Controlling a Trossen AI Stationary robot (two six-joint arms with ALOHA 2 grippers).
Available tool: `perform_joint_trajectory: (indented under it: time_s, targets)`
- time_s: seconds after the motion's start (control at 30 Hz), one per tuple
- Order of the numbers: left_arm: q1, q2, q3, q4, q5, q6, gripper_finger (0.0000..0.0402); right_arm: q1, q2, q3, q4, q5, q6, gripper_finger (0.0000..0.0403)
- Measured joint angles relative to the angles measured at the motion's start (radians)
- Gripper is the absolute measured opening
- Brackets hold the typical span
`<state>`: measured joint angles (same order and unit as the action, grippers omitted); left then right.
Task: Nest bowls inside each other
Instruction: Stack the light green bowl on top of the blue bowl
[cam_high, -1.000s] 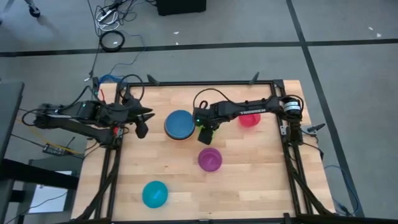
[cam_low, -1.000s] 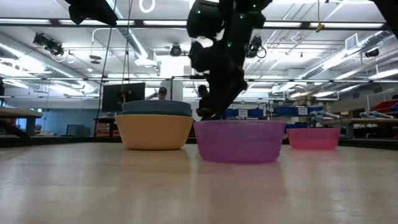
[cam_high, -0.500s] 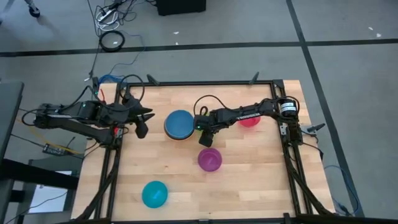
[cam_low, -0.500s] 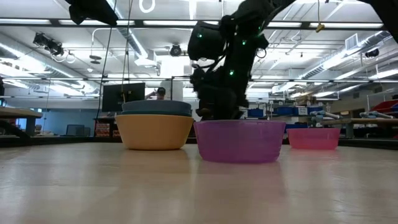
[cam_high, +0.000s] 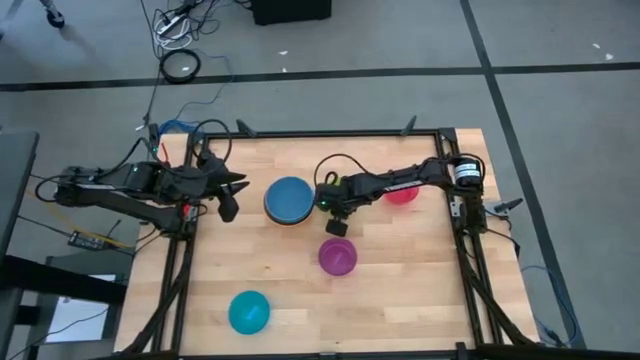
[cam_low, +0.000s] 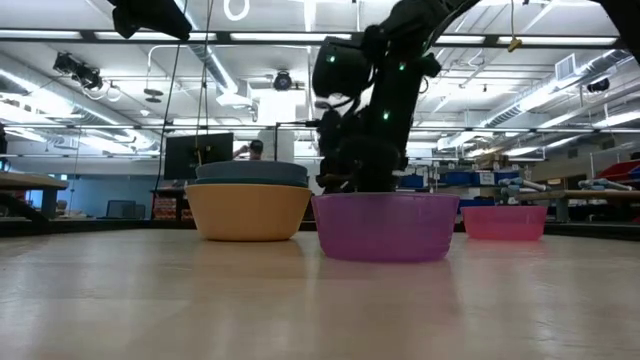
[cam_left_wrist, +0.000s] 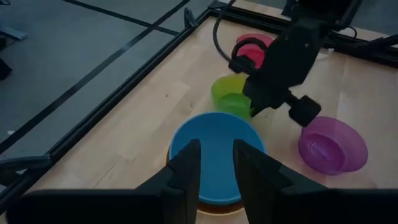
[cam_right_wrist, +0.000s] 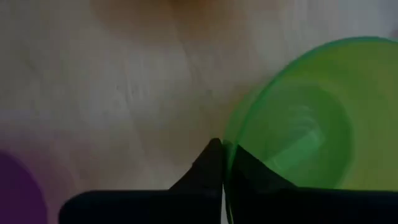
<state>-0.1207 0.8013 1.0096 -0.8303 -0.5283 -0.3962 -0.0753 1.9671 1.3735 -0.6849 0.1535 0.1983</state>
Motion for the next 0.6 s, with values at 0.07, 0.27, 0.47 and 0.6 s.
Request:
perform_joint_trajectory:
  time_s: [0.07, 0.27, 0.47, 0.6]
  targets:
    - [0.0, 0.0, 0.0, -0.001, -0.001, 0.0, 0.0103, 0.002, -0.04, 0.0, -0.027, 0.031, -0.008, 0.0002]
    - [0.0, 0.003, 0.0, 0.003, -0.03, 0.002, 0.0103, 0.005, -0.227, 0.001, 0.086, 0.067, -0.013, 0.0001]
    - [0.0, 0.006, 0.0, 0.041, -0.038, 0.022, 0.0103, 0.034, -0.286, 0.003, 0.396, -0.056, -0.044, 0.0]
    - [0.0, 0.006, 0.0, 0.107, -0.039, 0.049, 0.0103, 0.049, -0.23, 0.003, 0.569, -0.141, -0.045, 0.0]
